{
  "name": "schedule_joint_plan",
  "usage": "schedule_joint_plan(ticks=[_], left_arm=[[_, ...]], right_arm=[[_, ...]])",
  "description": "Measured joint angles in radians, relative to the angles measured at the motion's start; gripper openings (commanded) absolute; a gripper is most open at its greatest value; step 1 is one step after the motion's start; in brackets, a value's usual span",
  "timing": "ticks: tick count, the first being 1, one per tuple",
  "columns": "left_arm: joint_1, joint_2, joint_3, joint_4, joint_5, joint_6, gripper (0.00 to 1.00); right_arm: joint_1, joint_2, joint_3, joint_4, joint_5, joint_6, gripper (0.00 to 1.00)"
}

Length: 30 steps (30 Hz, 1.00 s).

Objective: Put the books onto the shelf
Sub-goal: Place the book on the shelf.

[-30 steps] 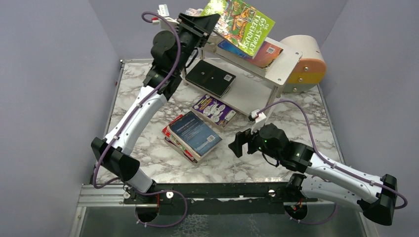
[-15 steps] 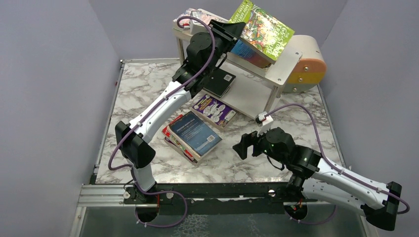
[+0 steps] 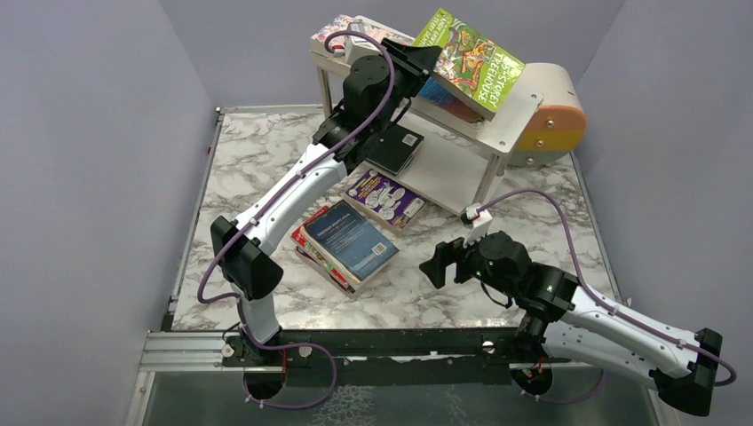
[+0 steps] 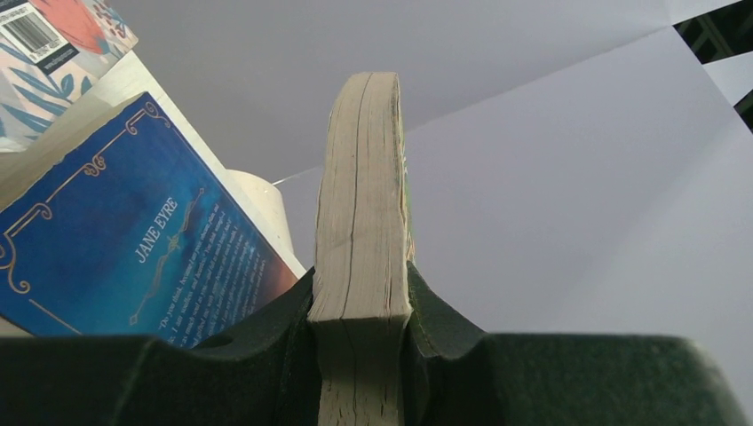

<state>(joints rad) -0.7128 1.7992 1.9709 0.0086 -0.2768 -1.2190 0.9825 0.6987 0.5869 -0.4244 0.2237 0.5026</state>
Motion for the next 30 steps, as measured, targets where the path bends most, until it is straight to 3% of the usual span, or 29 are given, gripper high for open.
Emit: schedule_joint_plan(ticks=[10,16,21,30], left_arm=[[0.009,-0.011,-0.051,-0.034,-0.003,-0.009,0.0],[0.028,-0.057,-0.118,-0.039,-0.002,-0.024,0.14],[0.051,-0.105,-0.16,-0.035,-0.001,-0.029,0.38],[0.085,-0.121,-0.172,-0.016,0.024,-0.055,0.45]], right_arm=[[0.0,-0.001,0.0,0.0,0.0,0.002,1.0],[0.0,0.0,0.0,0.001,0.0,0.002,1.0],[0.0,0.003,0.0,0.001,0.0,0.002,1.0],[0.0,0.003,0.0,0.001,0.0,0.002,1.0]])
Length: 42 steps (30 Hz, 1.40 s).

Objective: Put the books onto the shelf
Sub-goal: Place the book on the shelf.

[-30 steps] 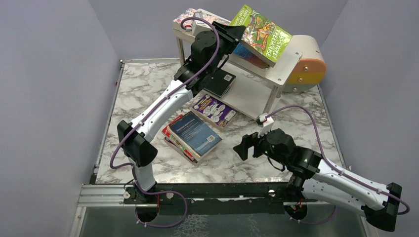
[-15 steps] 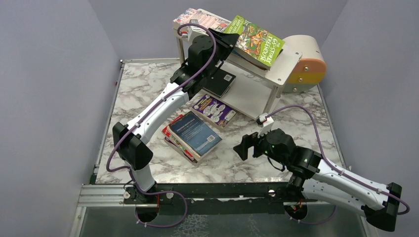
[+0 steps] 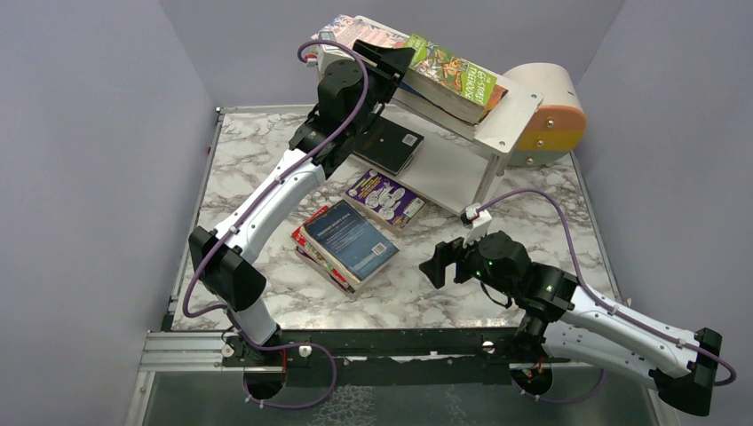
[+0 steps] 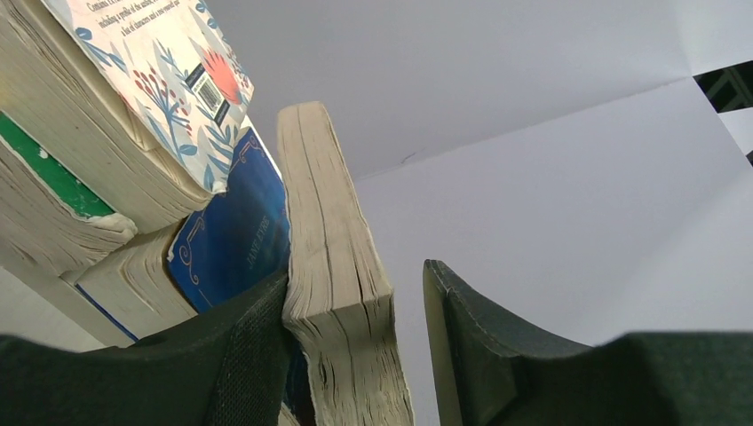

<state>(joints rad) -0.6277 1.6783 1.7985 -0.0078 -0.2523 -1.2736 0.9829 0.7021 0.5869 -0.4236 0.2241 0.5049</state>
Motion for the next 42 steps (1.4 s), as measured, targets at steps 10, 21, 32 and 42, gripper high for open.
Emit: schedule_joint_plan(ticks=[10,21,32,42], left_arm=[[0.004,0.0,0.0,0.001,0.026,-0.008,0.43],[0.015,0.0,-0.028,0.022,0.06,-0.023,0.02],[0.024,0.01,-0.028,0.036,0.097,-0.037,0.0],[0.027,0.092,-0.01,0.068,0.152,-0.081,0.23]], right_arm=[[0.0,0.0,-0.01,0.0,0.001,0.007,1.0],[0.0,0.0,-0.013,0.0,0.004,0.013,1.0],[0.0,0.0,-0.016,0.002,0.008,0.015,1.0],[0.0,0.0,-0.018,0.002,0.013,0.015,1.0]])
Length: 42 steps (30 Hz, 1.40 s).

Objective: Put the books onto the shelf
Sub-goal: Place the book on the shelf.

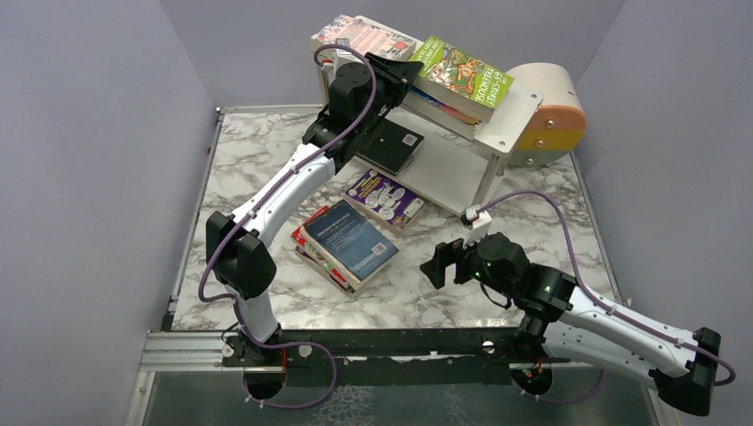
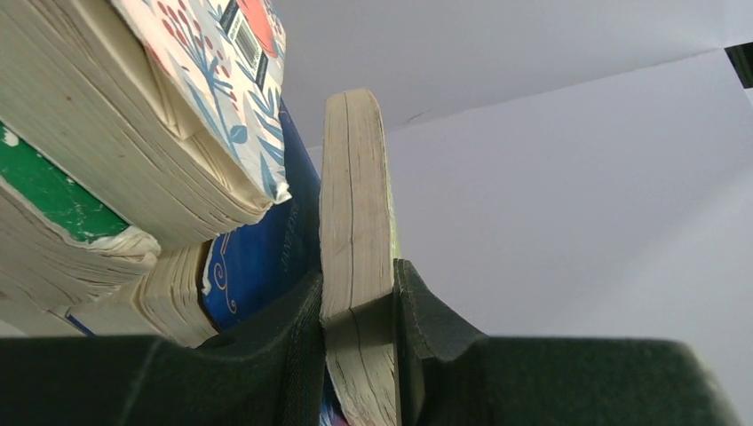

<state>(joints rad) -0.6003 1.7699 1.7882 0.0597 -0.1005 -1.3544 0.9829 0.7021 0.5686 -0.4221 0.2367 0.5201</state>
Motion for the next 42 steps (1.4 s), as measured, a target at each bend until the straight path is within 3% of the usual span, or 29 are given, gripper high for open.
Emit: schedule_joint_plan(ticks=[2,6,11,27,42], left_arm=[[0.0,0.001,0.0,0.0,0.001,0.002,0.35],[0.0,0.0,0.0,-0.001,0.002,0.018,0.5],[0.0,-0.01,0.0,-0.001,0.004,0.024,0.6],[0.012,-0.084,-0.008,-0.035,0.003,0.046,0.62],[0.136,-0.179,-0.121,-0.025,0.045,0.045,0.63]], right_arm=[[0.0,0.0,0.0,0.0,0.002,0.0,1.0],[0.0,0.0,-0.002,0.003,0.003,0.0,1.0],[0.0,0.011,-0.004,0.005,0.003,0.0,1.0],[0.0,0.027,-0.005,0.012,0.003,0.0,1.0],[0.0,0.064,0.014,0.012,0.014,-0.005,1.0]])
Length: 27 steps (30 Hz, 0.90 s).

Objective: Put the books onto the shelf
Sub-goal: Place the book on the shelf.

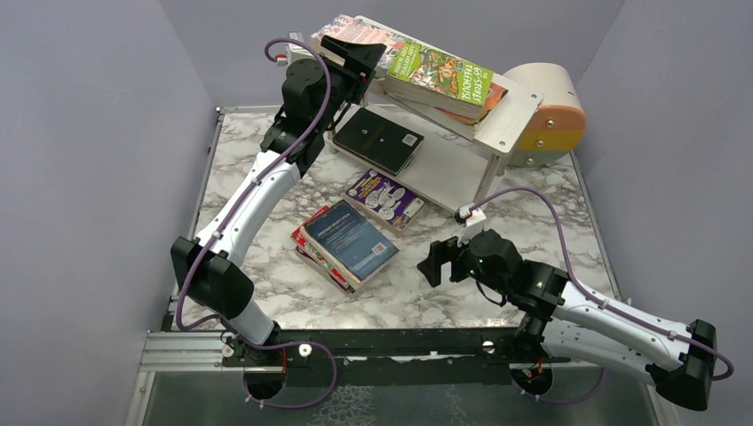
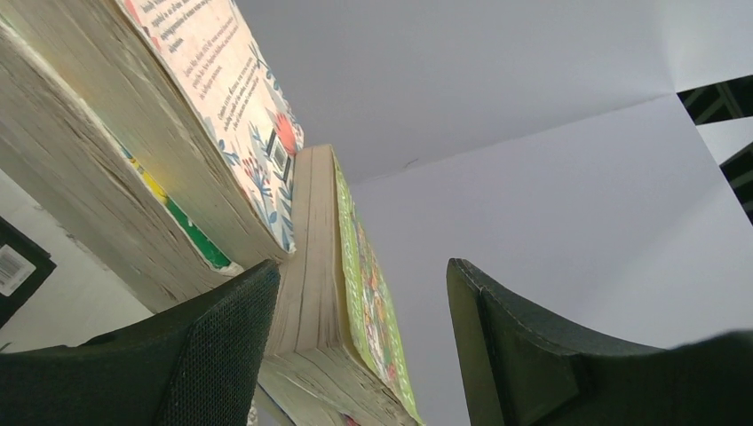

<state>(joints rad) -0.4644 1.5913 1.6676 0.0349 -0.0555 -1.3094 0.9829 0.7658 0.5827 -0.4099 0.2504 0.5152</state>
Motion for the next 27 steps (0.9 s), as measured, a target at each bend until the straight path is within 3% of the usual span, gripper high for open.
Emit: schedule_joint_plan(ticks=[12,15,18,22,24,27], left_arm=[[0.001,0.004,0.017,0.001,0.06,0.025,0.63],[0.005,0.051,0.143,-0.027,0.091,0.061,0.63],[0.007,0.138,0.343,-0.073,0.125,0.126,0.69],[0.009,0.293,0.66,-0.178,0.173,0.248,0.7],[0.009,0.341,0.744,-0.221,0.19,0.293,0.71],[0.009,0.358,0.738,-0.256,0.214,0.336,0.71]], right_arm=[[0.0,0.01,0.022,-0.001,0.019,-0.006,1.0],[0.0,0.01,0.036,-0.001,0.026,-0.011,1.0],[0.0,0.011,0.039,-0.001,0.03,-0.012,1.0],[0.0,0.021,0.039,-0.001,0.031,-0.012,1.0],[0.0,0.03,0.04,-0.001,0.033,-0.012,1.0],[0.0,0.038,0.043,-0.001,0.037,-0.014,1.0]])
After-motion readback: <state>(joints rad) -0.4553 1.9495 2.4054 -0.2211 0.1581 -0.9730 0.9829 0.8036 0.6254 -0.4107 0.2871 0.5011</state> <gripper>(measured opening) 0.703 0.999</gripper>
